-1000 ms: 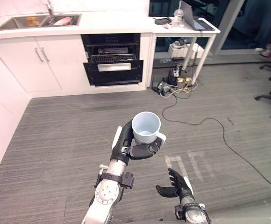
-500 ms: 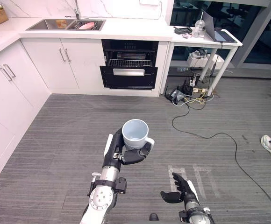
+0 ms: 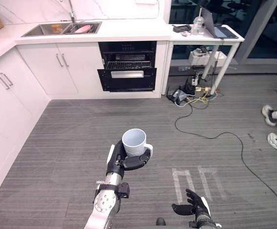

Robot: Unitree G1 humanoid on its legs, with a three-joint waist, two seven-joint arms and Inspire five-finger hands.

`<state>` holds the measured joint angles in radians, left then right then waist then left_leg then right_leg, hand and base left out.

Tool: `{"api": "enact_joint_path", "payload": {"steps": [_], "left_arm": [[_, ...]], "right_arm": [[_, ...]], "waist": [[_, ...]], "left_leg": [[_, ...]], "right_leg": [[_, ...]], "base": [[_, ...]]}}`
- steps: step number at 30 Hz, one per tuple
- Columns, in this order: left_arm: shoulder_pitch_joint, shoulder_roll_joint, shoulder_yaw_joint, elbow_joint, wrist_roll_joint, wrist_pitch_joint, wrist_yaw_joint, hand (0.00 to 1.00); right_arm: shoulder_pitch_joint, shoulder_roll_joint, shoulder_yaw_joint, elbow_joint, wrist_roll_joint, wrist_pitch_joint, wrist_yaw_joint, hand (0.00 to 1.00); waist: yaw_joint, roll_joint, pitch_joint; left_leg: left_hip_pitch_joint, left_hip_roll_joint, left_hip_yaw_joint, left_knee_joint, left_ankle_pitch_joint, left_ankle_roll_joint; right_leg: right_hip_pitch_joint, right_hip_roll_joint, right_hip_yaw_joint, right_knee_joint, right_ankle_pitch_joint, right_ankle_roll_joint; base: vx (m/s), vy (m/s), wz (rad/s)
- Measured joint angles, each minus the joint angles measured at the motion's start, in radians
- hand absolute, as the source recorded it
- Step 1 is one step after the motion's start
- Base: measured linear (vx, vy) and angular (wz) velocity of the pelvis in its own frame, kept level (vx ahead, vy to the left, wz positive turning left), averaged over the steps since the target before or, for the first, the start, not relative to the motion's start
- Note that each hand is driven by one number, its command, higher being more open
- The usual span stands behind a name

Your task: Walk over to the sink, pick up the cup, carry it to the dishwasher, place the cup inside the dishwasher, then close the dishwasher door

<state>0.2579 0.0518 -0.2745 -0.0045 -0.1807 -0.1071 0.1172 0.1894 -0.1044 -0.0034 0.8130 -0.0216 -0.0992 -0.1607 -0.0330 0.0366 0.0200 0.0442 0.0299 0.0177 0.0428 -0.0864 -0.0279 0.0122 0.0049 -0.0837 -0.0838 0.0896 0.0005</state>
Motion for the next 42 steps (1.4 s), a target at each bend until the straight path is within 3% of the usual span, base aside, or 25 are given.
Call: {"api": "enact_joint_path", "payload": {"steps": [3,6,8,9,12,17,19,20,22,24,25,27,30,31,32,33,34,35,36,37,39,42], "left_arm": [[0.000,-0.003,0.031,-0.001,-0.010,0.000,0.004,0.30],[-0.001,-0.005,0.041,-0.027,-0.017,0.000,0.012,0.30],[-0.001,-0.008,0.044,-0.051,-0.017,0.000,0.014,0.30],[-0.001,-0.013,0.051,-0.065,-0.017,0.000,0.016,0.30],[-0.004,-0.019,0.054,-0.070,-0.018,-0.001,0.019,0.30],[-0.004,-0.018,0.046,-0.072,-0.026,-0.005,0.029,0.30],[-0.005,-0.018,0.032,-0.074,-0.026,-0.005,0.029,0.30],[-0.004,-0.017,0.026,-0.076,-0.025,-0.005,0.028,0.30],[-0.003,-0.024,0.017,-0.082,-0.025,-0.005,0.023,0.30],[0.001,-0.009,0.010,-0.111,-0.024,-0.006,0.022,0.30],[0.003,-0.002,0.009,-0.111,-0.024,-0.006,0.022,0.30],[0.000,0.011,0.014,-0.118,-0.016,-0.015,0.035,0.30],[-0.007,0.009,0.004,-0.118,-0.015,-0.018,0.036,0.30],[-0.010,0.009,0.002,-0.117,-0.015,-0.018,0.036,0.30],[-0.012,0.009,-0.005,-0.117,-0.015,-0.019,0.035,0.30],[-0.015,0.005,-0.012,-0.108,-0.015,-0.020,0.035,0.30],[-0.011,-0.022,-0.019,-0.100,-0.014,-0.016,0.034,0.30],[-0.011,-0.030,-0.018,-0.100,-0.015,-0.016,0.033,0.30],[-0.011,-0.040,-0.018,-0.101,-0.015,-0.016,0.032,0.30],[-0.008,-0.046,-0.018,-0.102,-0.016,-0.016,0.028,0.30],[0.005,-0.054,-0.024,-0.124,-0.017,-0.017,0.015,0.30],[0.018,-0.065,-0.036,-0.177,-0.017,-0.020,0.000,0.30]], "right_arm": [[-0.025,0.006,-0.012,-0.012,0.000,0.000,-0.011,0.90],[-0.027,0.006,-0.016,-0.052,0.000,-0.005,-0.029,0.90],[-0.030,0.005,-0.016,-0.072,0.000,-0.005,-0.041,0.90],[-0.032,0.005,-0.016,-0.096,0.001,-0.006,-0.046,0.90],[-0.034,0.005,-0.026,-0.136,0.001,-0.006,-0.060,0.90],[-0.072,0.007,-0.032,-0.173,0.001,-0.019,-0.071,0.90],[-0.073,0.012,-0.035,-0.179,0.001,-0.023,-0.071,0.90],[-0.074,0.016,-0.034,-0.179,0.000,-0.023,-0.070,0.90],[-0.073,0.021,-0.032,-0.181,0.000,-0.022,-0.068,0.90],[-0.055,0.047,-0.029,-0.220,0.000,-0.021,-0.061,0.90],[-0.052,0.055,-0.028,-0.222,-0.001,-0.021,-0.059,0.90],[-0.037,0.064,-0.013,-0.281,-0.001,-0.023,-0.056,0.90],[-0.043,0.060,-0.007,-0.335,-0.001,-0.024,-0.057,0.90],[-0.044,0.058,-0.005,-0.342,-0.001,-0.024,-0.057,0.90],[-0.036,0.055,0.009,-0.355,-0.001,-0.024,-0.057,0.90],[-0.029,0.046,0.016,-0.361,-0.001,-0.025,-0.058,0.90],[-0.032,0.020,0.030,-0.359,-0.001,-0.021,-0.057,0.90],[-0.030,0.015,0.037,-0.374,-0.001,-0.021,-0.055,0.90],[-0.019,0.019,0.055,-0.413,-0.001,-0.021,-0.055,0.90],[0.010,0.023,0.078,-0.475,-0.001,-0.022,-0.056,0.90],[0.039,0.027,0.099,-0.550,-0.001,-0.029,-0.058,0.90],[0.038,0.033,0.098,-0.610,0.000,-0.044,-0.066,0.90]], "waist": [[0.015,-0.001,0.004],[0.020,-0.001,0.033],[0.028,-0.002,0.053],[0.041,-0.001,0.067],[0.039,0.002,0.075],[0.045,0.002,0.077],[0.046,-0.003,0.080],[0.046,-0.010,0.084],[0.039,-0.008,0.085],[0.023,-0.033,0.111],[0.019,-0.030,0.112],[0.008,-0.022,0.114],[-0.010,-0.008,0.124],[-0.012,-0.007,0.125],[-0.014,-0.019,0.119],[-0.021,-0.010,0.119],[-0.010,0.037,0.118],[-0.008,0.040,0.119],[-0.005,0.044,0.123],[0.005,0.042,0.135],[0.025,0.039,0.139],[0.061,0.035,0.141]], "left_leg": [[-0.011,-0.006,-0.038,0.007,0.005,-0.001],[-0.064,0.001,-0.045,0.072,-0.031,-0.005],[-0.099,0.032,0.019,0.116,-0.037,-0.010],[-0.108,0.064,0.107,0.128,-0.037,-0.010],[-0.131,0.103,0.221,0.161,-0.043,0.002],[-0.119,0.051,0.235,0.149,-0.063,0.023],[-0.107,0.025,0.236,0.155,-0.093,0.025],[-0.093,0.001,0.233,0.161,-0.114,0.029],[-0.086,-0.023,0.220,0.175,-0.136,0.038],[-0.022,-0.064,0.169,0.147,-0.151,0.076],[-0.009,-0.063,0.157,0.146,-0.158,0.088],[0.023,-0.050,0.109,0.130,-0.181,0.096],[0.086,-0.038,0.042,0.086,-0.196,0.086],[0.094,-0.037,0.032,0.086,-0.202,0.075],[0.112,-0.046,0.016,0.100,-0.230,0.033],[0.122,-0.040,0.010,0.119,-0.252,0.022],[0.111,0.002,0.023,0.183,-0.270,0.008],[0.081,0.010,0.025,0.278,-0.265,0.001],[0.016,0.033,0.032,0.472,-0.239,-0.017],[-0.059,0.074,0.057,0.712,-0.159,-0.036],[-0.156,0.144,0.112,0.942,-0.162,-0.028],[-0.309,0.208,0.168,0.945,-0.216,0.006]], "right_leg": [[0.011,-0.007,-0.046,0.001,-0.010,-0.004],[0.010,-0.019,-0.106,0.030,-0.041,0.002],[0.002,-0.025,-0.146,0.052,-0.064,-0.004],[-0.006,-0.032,-0.167,0.072,-0.078,-0.001],[-0.019,-0.056,-0.212,0.106,-0.091,0.014],[-0.034,-0.121,-0.220,0.171,-0.142,0.072],[-0.054,-0.162,-0.221,0.254,-0.194,0.096],[-0.078,-0.203,-0.214,0.346,-0.235,0.116],[-0.146,-0.244,-0.191,0.519,-0.252,0.118],[-0.267,-0.277,-0.053,0.824,-0.242,0.102],[-0.290,-0.254,-0.008,0.873,-0.257,0.104],[-0.354,-0.140,0.040,0.860,-0.354,0.071],[-0.437,-0.048,0.010,0.725,-0.365,0.036],[-0.449,-0.034,0.013,0.677,-0.346,0.027],[-0.446,-0.020,0.027,0.553,-0.202,0.002],[-0.431,-0.025,0.019,0.564,-0.162,-0.016],[-0.401,-0.002,-0.015,0.570,-0.176,-0.034],[-0.365,0.002,-0.028,0.546,-0.196,-0.042],[-0.303,0.013,-0.038,0.511,-0.210,-0.051],[-0.216,0.026,-0.036,0.463,-0.219,-0.062],[-0.107,0.041,-0.031,0.398,-0.229,-0.074],[-0.022,0.036,-0.001,0.342,-0.265,-0.063]], "base": [[-0.06,-0.018,0.37],[-0.10,-0.002,0.73],[-0.08,-0.005,0.68],[-0.03,0.000,0.43],[0.06,0.061,0.50],[0.13,0.146,0.14],[0.17,0.185,0.13],[0.18,0.215,0.19],[0.19,0.216,0.29],[0.26,0.168,0.50],[0.31,0.059,0.61],[0.33,-0.007,0.59],[0.38,-0.053,0.66],[0.55,-0.099,0.97],[0.39,-0.067,0.78],[0.50,-0.069,0.72],[0.41,-0.061,0.49],[0.60,-0.129,0.40],[0.59,-0.151,0.34],[0.57,-0.146,0.19],[0.37,-0.066,-0.05],[0.30,0.007,-0.19]]}}
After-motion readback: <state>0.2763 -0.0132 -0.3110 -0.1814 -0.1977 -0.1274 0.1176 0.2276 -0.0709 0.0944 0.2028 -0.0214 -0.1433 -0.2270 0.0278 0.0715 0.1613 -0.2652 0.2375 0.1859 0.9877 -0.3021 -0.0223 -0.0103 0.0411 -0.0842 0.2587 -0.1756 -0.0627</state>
